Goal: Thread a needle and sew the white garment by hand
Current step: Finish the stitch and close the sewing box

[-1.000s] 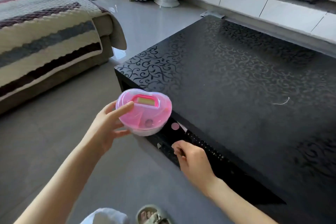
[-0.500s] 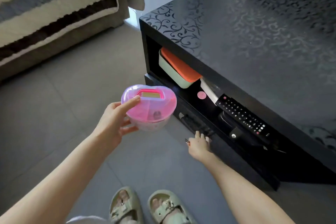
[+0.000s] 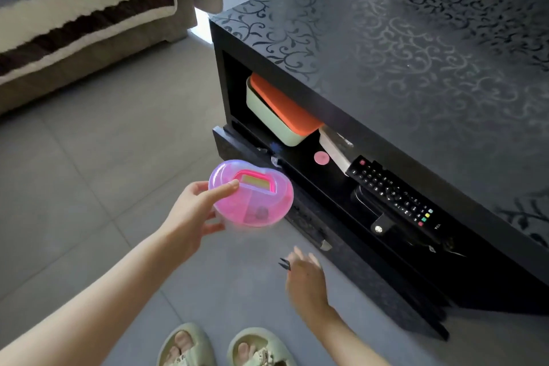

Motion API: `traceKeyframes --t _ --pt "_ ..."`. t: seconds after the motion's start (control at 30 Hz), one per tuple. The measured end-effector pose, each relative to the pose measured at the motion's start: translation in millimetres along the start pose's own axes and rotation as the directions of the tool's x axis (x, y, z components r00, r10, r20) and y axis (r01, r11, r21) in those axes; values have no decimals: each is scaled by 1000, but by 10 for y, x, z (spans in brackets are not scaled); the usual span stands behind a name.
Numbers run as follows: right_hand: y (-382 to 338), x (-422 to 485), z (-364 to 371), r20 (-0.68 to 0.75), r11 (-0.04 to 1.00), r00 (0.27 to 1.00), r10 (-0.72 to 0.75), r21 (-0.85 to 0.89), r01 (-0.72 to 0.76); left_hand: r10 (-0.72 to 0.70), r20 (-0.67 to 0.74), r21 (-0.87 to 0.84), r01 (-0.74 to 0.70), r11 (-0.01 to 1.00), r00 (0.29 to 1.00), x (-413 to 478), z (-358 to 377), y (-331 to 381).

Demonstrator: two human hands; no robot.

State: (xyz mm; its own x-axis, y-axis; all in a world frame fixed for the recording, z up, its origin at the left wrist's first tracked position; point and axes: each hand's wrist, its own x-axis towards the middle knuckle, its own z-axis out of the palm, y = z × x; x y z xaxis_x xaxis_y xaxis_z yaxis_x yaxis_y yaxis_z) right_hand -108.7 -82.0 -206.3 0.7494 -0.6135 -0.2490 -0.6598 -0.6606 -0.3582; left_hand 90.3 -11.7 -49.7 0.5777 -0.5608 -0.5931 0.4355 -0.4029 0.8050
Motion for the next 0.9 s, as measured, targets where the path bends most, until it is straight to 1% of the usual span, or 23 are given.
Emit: traceKeyframes --t 0.03,0.07,0.13,0.27,0.33,0.37,0.4,0.43,0.47,0.5,0.53,0.57,0.6,0.63,0.67,0.7,0.73,0.77,0.8,0.83,0.87,0.9 --pt "48 55 9 -67 999 998 22 39 -19 0 -6 -8 0 1000 1000 27 -2 -29" --pt "95 120 -3 -116 999 992 41 37 -37 -1 -5 -22 0 1000 1000 40 7 -46" --pt "183 232 -44 -141 996 987 80 -14 -83 0 3 -58 0 998 1000 45 42 -78" --pt "171 299 142 26 986 991 132 -102 -128 -36 -34 -135 31 990 999 60 84 -88" --pt "27 209 135 129 975 977 167 -170 -144 -25 -37 -125 20 992 999 70 83 -81" --pt "-70 159 73 206 973 963 172 -187 -134 -15 -38 -112 11 994 999 77 79 -81" --pt "-145 125 46 261 977 951 164 -175 -120 -7 -38 -105 3 994 999 85 80 -81" --pt "-169 84 38 280 980 946 161 -157 -121 0 -37 -98 -3 995 999 94 84 -86" --pt "-211 22 -20 336 987 930 149 -113 -117 3 -33 -95 -6 995 999 97 96 -84" --pt "-267 -51 -112 360 992 924 127 -48 -117 7 -26 -87 -10 996 1000 107 110 -87" --pt "-304 -121 -227 300 990 948 108 58 -131 13 -17 -79 -14 997 1000 116 137 -93" --pt "-325 -184 -354 197 966 971 138 190 -176 18 -4 -65 -18 998 1000 126 172 -105" --pt "-320 -242 -489 73 912 976 203 349 -216 26 14 -54 -26 998 1000 130 213 -117" --pt "-296 -279 -623 -41 829 957 288 511 -228 39 35 -39 -37 999 999 136 262 -127" --pt "-260 -301 -767 -106 716 914 392 659 -230 49 55 -22 -48 999 997 140 315 -137" --pt "-188 -296 -878 -92 560 869 487 796 -230 55 74 5 -55 998 996 158 369 -159" --pt "-126 -264 -984 8 368 838 546 896 -248 50 90 35 -54 998 995 186 430 -188" --pt "-36 -209 -1040 145 175 821 552 943 -284 34 109 79 -43 996 993 223 490 -228" --pt "35 -153 -1086 274 43 802 530 936 -348 10 140 130 -28 991 990 253 550 -269" --pt "101 -93 -1073 364 -13 790 494 911 -412 -18 179 202 -19 979 984 292 604 -317" --pt "147 -41 -1022 421 -27 777 468 886 -463 -48 206 284 -13 959 977 336 654 -369" --pt "184 -10 -939 447 -20 760 472 867 -498 -78 218 381 -12 924 973 382 696 -416"
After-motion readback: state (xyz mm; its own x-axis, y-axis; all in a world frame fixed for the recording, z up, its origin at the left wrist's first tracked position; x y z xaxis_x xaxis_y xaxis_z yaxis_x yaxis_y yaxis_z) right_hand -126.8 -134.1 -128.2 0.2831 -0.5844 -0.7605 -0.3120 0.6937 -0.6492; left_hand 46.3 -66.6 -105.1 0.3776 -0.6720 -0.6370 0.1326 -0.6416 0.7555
